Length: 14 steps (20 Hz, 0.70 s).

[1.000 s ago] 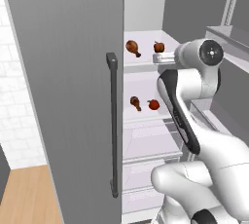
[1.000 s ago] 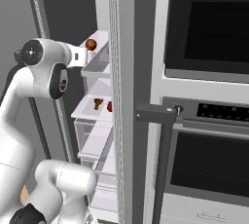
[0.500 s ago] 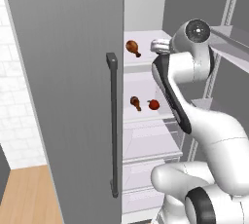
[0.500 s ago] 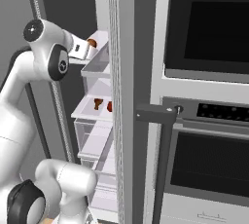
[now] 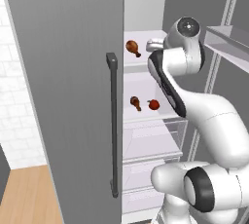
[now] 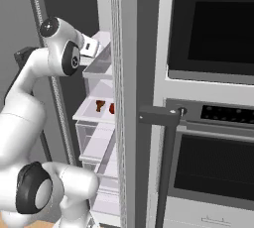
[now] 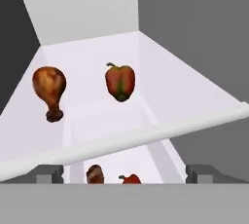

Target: Place one bell pepper and one chicken drumstick in each tupperware on the nearby counter, to pack two identical lunches.

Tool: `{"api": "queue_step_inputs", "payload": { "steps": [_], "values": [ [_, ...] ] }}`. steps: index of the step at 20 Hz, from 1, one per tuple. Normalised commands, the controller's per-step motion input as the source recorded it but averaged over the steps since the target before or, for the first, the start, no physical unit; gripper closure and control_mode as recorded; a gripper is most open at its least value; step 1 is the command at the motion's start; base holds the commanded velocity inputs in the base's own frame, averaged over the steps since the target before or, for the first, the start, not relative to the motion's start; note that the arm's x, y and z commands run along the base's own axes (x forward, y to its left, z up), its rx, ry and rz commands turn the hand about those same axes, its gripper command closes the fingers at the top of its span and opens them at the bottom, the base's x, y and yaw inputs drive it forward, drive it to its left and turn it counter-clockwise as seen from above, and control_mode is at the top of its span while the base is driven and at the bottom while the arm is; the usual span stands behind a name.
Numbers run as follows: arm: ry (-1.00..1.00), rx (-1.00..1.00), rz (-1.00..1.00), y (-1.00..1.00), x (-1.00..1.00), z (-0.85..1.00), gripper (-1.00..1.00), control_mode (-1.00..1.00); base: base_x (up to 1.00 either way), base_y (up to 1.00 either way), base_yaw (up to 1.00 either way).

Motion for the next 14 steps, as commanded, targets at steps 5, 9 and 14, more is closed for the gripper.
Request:
{"api": "queue_step_inputs", "payload": {
  "steps": [5, 9, 14],
  "values": [
    [0.00, -0.01, 0.02, -0.24, 0.62, -0.20, -1.00, -1.00, 0.00, 0.00, 0.00],
    [0.04, 0.00, 0.00, -0.35, 0.59, -0.02, -1.00, -1.00, 0.00, 0.00, 0.00],
    [0.12, 0.00, 0.00, -0.08, 0.65, -0.04, -1.00, -1.00, 0.00, 0.00, 0.00]
  ]
}}
